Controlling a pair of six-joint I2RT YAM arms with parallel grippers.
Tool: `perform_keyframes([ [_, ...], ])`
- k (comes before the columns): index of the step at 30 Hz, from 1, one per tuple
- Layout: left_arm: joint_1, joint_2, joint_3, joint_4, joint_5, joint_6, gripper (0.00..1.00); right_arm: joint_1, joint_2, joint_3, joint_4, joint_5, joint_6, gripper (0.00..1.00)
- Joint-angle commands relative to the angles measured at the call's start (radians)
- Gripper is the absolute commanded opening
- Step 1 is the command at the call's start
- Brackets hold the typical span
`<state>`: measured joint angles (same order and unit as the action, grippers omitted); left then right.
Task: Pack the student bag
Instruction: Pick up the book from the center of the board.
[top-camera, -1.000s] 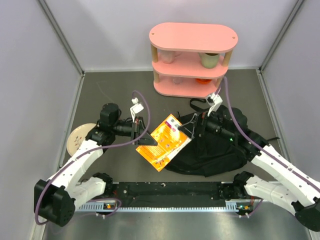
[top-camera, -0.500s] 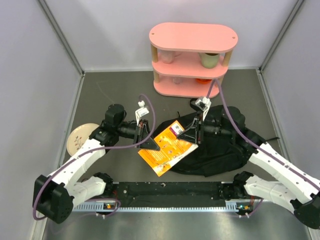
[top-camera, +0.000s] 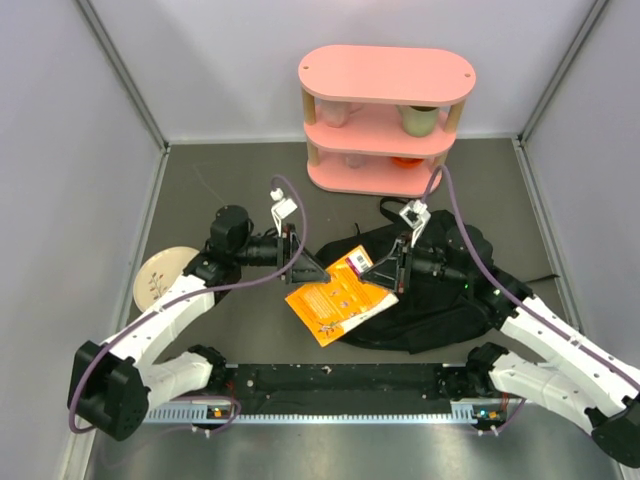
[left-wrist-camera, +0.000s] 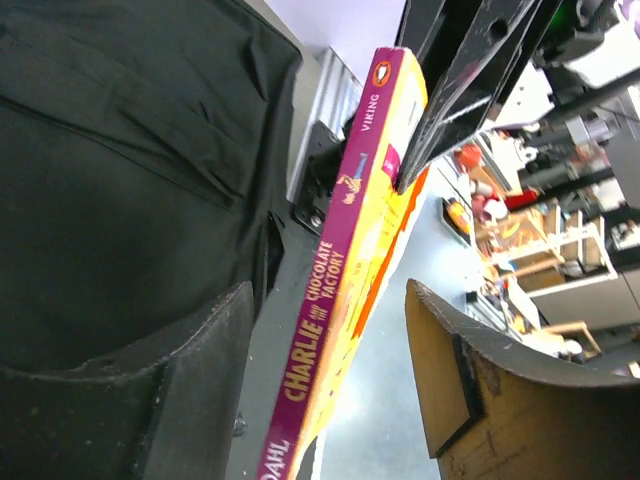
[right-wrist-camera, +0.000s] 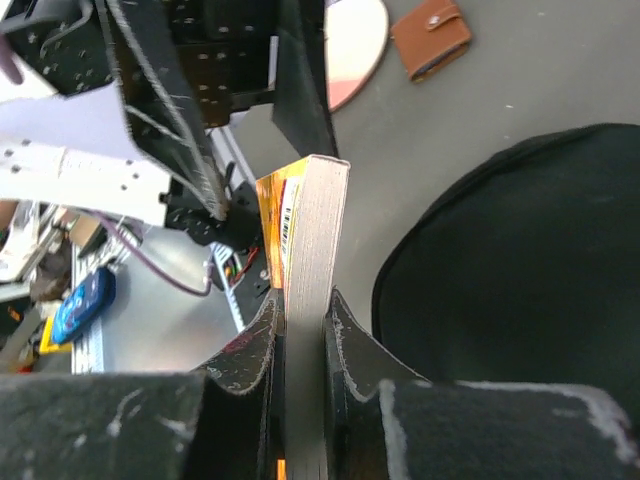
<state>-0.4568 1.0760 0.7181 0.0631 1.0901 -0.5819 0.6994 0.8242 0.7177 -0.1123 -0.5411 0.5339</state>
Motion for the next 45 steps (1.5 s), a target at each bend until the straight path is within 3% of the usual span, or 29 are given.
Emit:
perform_keyframes([
  [1, 0.003, -0.05, -0.077, 0.302, -0.122, -0.198, 0.68, -0.001, -0.057, -0.015, 0.105, 0.141, 0.109, 0.0],
  [4, 0.003, -0.083, -0.138, 0.423, -0.139, -0.258, 0.7, -0.003, -0.071, -0.029, 0.161, 0.199, 0.167, 0.0],
  [14, 0.003, -0.133, -0.197, 0.61, -0.183, -0.383, 0.77, -0.023, -0.097, -0.093, 0.347, 0.312, 0.354, 0.0],
  [34, 0.007, -0.123, -0.16, 0.541, -0.067, -0.328, 0.76, -0.089, -0.202, -0.072, 0.318, 0.336, 0.365, 0.0],
  [37, 0.007, -0.125, -0.175, 0.584, -0.085, -0.371, 0.72, -0.089, -0.194, -0.083, 0.341, 0.326, 0.38, 0.0],
  [42, 0.007, -0.136, -0.233, 0.705, -0.18, -0.449, 0.52, -0.09, -0.194, -0.132, 0.373, 0.337, 0.414, 0.0],
  [45, 0.006, -0.137, -0.27, 0.768, -0.223, -0.49, 0.45, -0.09, -0.191, -0.146, 0.37, 0.336, 0.42, 0.0],
])
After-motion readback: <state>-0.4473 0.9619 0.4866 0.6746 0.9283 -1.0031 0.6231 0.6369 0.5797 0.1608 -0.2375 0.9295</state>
